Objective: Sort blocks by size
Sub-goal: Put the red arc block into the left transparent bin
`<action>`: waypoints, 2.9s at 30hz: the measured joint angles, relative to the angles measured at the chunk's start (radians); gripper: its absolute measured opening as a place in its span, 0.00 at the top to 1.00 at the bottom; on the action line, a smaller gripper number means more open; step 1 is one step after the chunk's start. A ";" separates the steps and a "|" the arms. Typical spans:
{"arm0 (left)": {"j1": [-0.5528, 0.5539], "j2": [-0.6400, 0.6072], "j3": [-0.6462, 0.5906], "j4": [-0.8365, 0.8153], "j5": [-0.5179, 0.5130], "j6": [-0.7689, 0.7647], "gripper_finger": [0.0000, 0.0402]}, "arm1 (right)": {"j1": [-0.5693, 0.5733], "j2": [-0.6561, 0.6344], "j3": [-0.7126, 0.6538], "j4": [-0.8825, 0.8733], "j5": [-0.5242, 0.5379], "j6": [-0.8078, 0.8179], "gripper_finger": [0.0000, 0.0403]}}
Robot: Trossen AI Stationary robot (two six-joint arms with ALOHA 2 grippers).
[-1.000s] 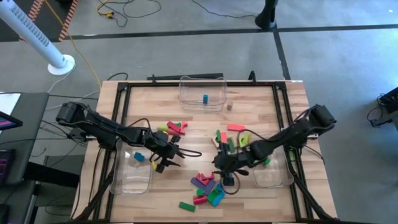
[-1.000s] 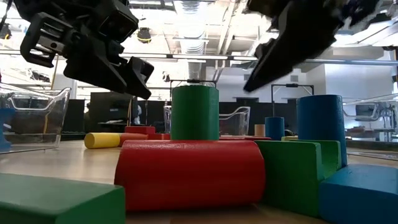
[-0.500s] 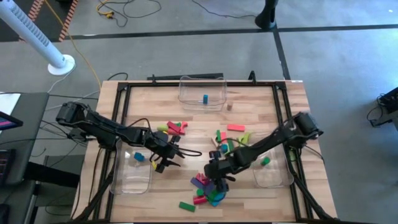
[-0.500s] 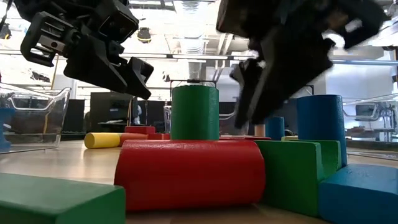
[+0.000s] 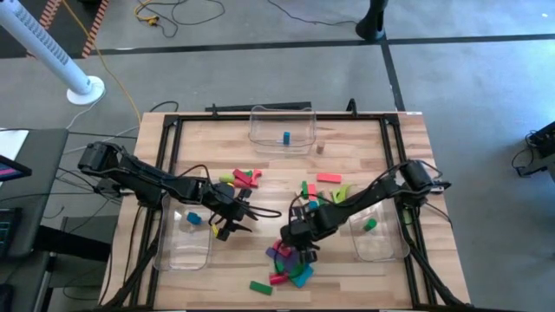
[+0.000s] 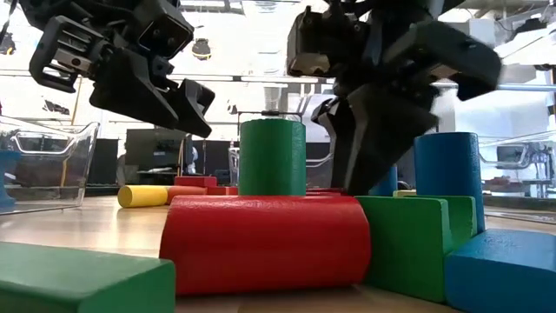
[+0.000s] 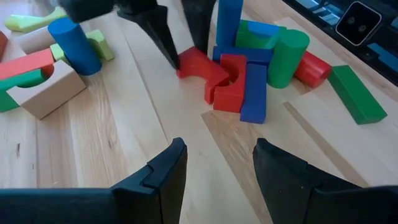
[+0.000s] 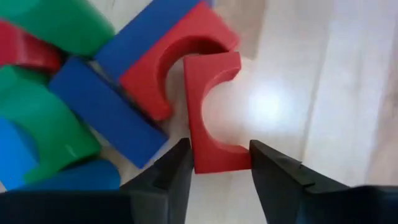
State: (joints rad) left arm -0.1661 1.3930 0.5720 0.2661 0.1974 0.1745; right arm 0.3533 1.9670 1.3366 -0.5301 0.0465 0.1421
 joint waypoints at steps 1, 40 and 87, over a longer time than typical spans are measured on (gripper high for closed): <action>0.000 0.000 0.000 0.003 0.000 0.000 0.56 | -0.004 0.000 0.000 -0.001 0.001 -0.003 0.61; 0.000 0.000 0.000 0.023 -0.004 0.012 0.56 | -0.073 -0.029 -0.003 -0.051 0.001 -0.022 0.51; 0.000 0.000 0.001 0.037 -0.003 0.012 0.56 | -0.062 -0.032 -0.001 -0.048 0.036 -0.287 0.42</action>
State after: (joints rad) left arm -0.1658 1.3930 0.5728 0.3031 0.1940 0.1867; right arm 0.2916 1.9352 1.3357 -0.5776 0.0827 -0.1451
